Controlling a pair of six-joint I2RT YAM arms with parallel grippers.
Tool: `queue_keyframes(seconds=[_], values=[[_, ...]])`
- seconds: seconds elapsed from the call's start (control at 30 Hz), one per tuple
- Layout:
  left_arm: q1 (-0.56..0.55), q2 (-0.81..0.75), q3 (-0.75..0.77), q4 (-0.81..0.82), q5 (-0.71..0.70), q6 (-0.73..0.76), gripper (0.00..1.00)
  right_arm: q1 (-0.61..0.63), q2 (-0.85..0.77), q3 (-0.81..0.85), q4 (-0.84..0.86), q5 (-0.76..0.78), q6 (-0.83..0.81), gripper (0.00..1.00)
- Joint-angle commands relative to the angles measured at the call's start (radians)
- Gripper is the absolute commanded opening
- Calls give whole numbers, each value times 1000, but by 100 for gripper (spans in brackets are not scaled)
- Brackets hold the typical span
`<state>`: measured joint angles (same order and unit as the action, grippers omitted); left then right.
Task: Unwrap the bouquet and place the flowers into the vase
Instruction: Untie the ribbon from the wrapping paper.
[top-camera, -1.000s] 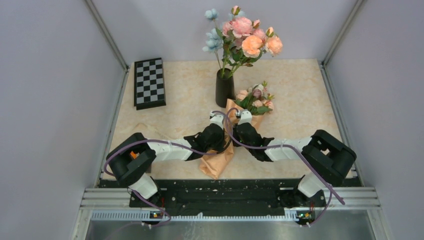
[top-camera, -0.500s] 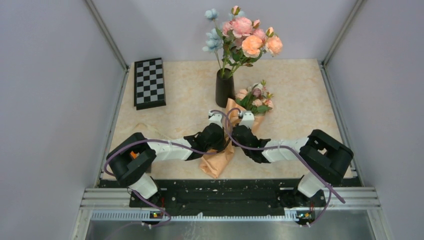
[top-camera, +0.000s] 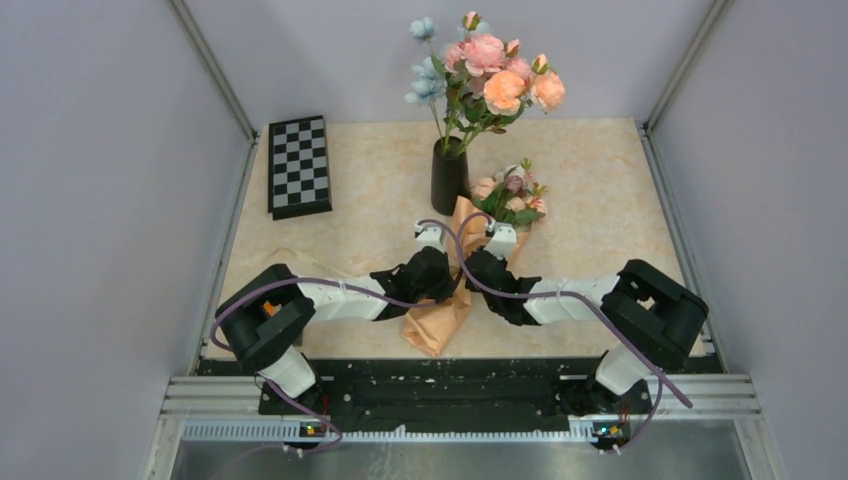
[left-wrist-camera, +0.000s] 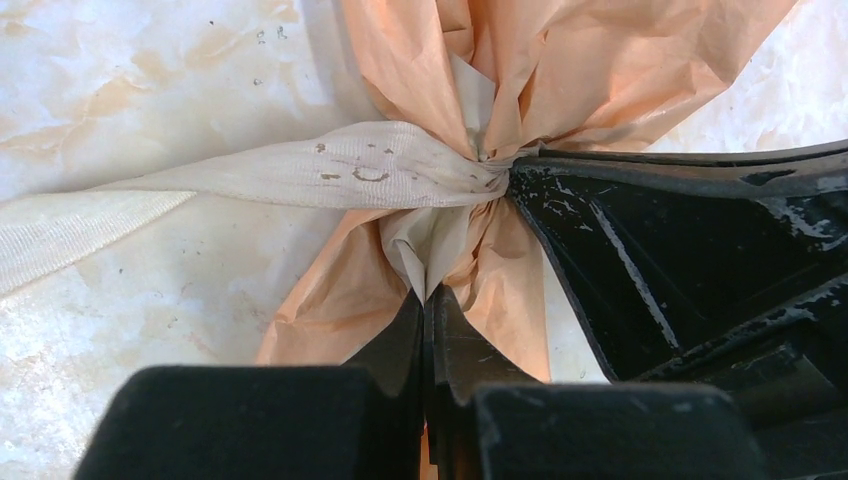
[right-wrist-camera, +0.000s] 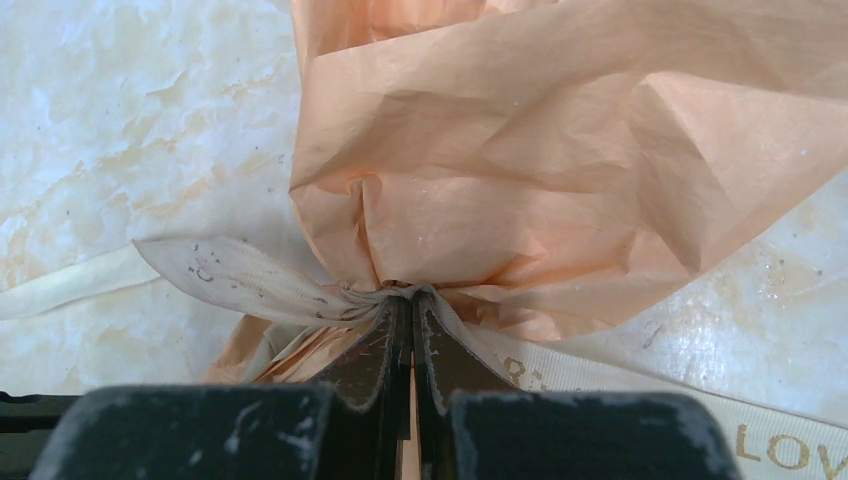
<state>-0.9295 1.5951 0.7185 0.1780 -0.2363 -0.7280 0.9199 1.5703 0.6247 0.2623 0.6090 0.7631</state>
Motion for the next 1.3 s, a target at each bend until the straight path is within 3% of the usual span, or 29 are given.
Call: queue_keyframes(seconds=[0.0,0.63,0.93,1.17,1.27], values=[[0,9,-22,-224,-64,-24,0,-64,-45,-36,-126,207,8,0],[23,10,-47,-221,-63,-59,0,-95,-235,-161,-107,100,67,0],[22,-10,-54,-202,-48,-39,0,-96,-303,-209,8,-10,-35,0],[23,-24,-56,-192,-38,-19,0,-102,-422,-236,9,-138,-152,27],[23,-28,-53,-188,-32,-10,0,-115,-438,-232,-2,-241,-173,32]])
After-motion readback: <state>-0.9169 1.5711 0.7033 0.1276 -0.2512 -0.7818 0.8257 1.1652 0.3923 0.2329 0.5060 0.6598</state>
